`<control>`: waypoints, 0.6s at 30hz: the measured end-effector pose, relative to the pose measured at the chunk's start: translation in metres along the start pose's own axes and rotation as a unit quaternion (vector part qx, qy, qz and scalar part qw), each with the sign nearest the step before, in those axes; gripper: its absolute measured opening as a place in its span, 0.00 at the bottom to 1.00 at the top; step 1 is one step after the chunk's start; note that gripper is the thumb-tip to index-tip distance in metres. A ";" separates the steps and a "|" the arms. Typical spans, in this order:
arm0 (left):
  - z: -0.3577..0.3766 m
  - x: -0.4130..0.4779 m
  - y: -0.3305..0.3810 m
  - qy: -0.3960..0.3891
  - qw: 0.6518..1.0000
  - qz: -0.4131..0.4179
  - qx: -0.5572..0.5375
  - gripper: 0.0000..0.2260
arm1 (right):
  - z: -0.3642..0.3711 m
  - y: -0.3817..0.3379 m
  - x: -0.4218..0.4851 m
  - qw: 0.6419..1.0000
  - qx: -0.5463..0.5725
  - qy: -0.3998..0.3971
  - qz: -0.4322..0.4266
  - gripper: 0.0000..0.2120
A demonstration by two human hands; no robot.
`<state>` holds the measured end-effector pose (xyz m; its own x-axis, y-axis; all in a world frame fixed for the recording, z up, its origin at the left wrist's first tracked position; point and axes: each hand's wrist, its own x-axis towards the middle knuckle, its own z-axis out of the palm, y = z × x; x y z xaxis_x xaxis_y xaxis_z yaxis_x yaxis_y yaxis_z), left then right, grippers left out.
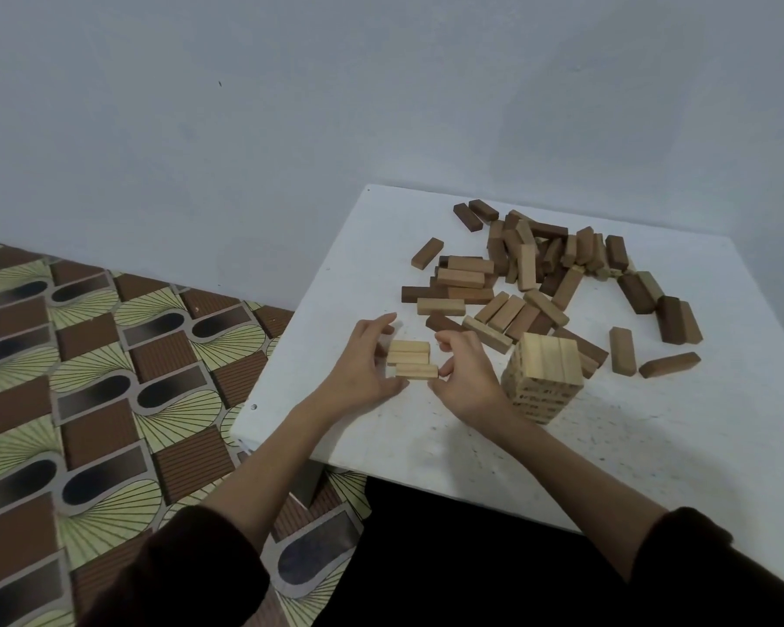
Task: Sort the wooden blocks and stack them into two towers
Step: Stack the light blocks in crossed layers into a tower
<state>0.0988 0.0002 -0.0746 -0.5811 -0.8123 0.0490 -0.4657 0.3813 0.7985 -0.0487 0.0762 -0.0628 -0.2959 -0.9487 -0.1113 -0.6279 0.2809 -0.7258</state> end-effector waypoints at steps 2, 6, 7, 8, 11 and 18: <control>0.000 -0.001 0.000 0.006 1.000 0.000 -0.009 0.37 | 0.000 -0.001 0.001 1.000 -0.001 0.000 -0.006 0.28; 0.001 -0.001 -0.003 0.011 1.000 0.001 -0.017 0.37 | 0.001 0.000 0.002 1.000 -0.001 0.001 -0.012 0.27; 0.001 -0.002 -0.003 0.012 1.000 0.001 -0.018 0.37 | 0.002 0.000 0.003 1.000 -0.001 0.001 -0.014 0.27; 0.001 -0.002 -0.004 0.012 1.000 0.002 -0.018 0.37 | 0.002 0.000 0.003 1.000 0.000 0.000 -0.017 0.27; 0.001 -0.002 -0.005 0.012 1.000 0.003 -0.023 0.37 | 0.003 -0.001 0.005 1.000 0.001 -0.002 -0.024 0.28; 0.002 -0.001 -0.008 0.013 1.000 0.001 -0.028 0.36 | 0.003 -0.001 0.005 0.999 0.002 -0.007 -0.049 0.28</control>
<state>0.1016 -0.0006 -0.0823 -0.5646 -0.8227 0.0664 -0.4262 0.3595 0.8301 -0.0476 0.0704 -0.0652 -0.2231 -0.9735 -0.0496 -0.6505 0.1866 -0.7362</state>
